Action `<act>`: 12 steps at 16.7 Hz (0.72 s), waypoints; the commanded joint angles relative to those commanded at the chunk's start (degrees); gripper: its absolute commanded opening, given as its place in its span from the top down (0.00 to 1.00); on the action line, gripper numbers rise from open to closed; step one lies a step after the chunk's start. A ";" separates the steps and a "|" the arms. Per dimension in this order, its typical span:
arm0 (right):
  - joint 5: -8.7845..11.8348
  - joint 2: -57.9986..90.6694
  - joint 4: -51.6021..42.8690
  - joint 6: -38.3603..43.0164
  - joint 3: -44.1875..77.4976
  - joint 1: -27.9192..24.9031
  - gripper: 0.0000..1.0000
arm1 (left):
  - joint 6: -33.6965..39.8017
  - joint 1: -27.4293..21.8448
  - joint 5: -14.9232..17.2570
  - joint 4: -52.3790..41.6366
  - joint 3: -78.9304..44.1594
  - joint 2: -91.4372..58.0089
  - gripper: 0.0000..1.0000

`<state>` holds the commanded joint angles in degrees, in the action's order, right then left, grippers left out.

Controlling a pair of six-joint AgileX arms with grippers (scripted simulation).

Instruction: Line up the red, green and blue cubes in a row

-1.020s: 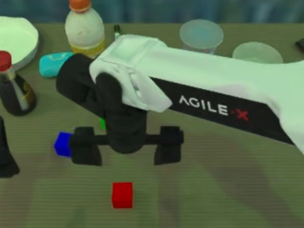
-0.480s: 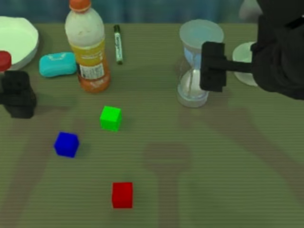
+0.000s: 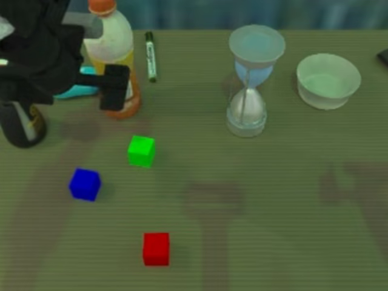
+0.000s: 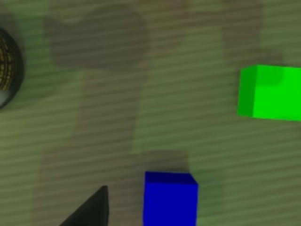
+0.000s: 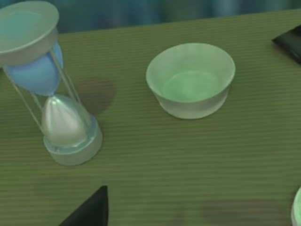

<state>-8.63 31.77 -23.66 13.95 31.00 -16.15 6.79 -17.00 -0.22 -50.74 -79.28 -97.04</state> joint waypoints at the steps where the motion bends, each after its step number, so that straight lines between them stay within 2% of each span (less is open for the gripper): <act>1: 0.75 -4.62 2.94 -2.17 -4.59 2.22 0.00 | 0.39 -0.90 0.02 -2.69 -4.07 -5.02 0.00; 8: 7.01 -27.53 20.19 -12.46 -27.29 13.58 0.00 | 2.48 -5.57 0.34 -15.76 -26.44 -29.71 0.00; 12: 8.63 -31.77 23.66 -13.95 -31.00 15.58 0.00 | 2.87 -6.45 0.45 -17.97 -30.75 -34.27 0.00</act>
<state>0.00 0.00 0.00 0.00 0.00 -0.57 9.66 -23.45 0.23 -68.71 -110.03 -131.31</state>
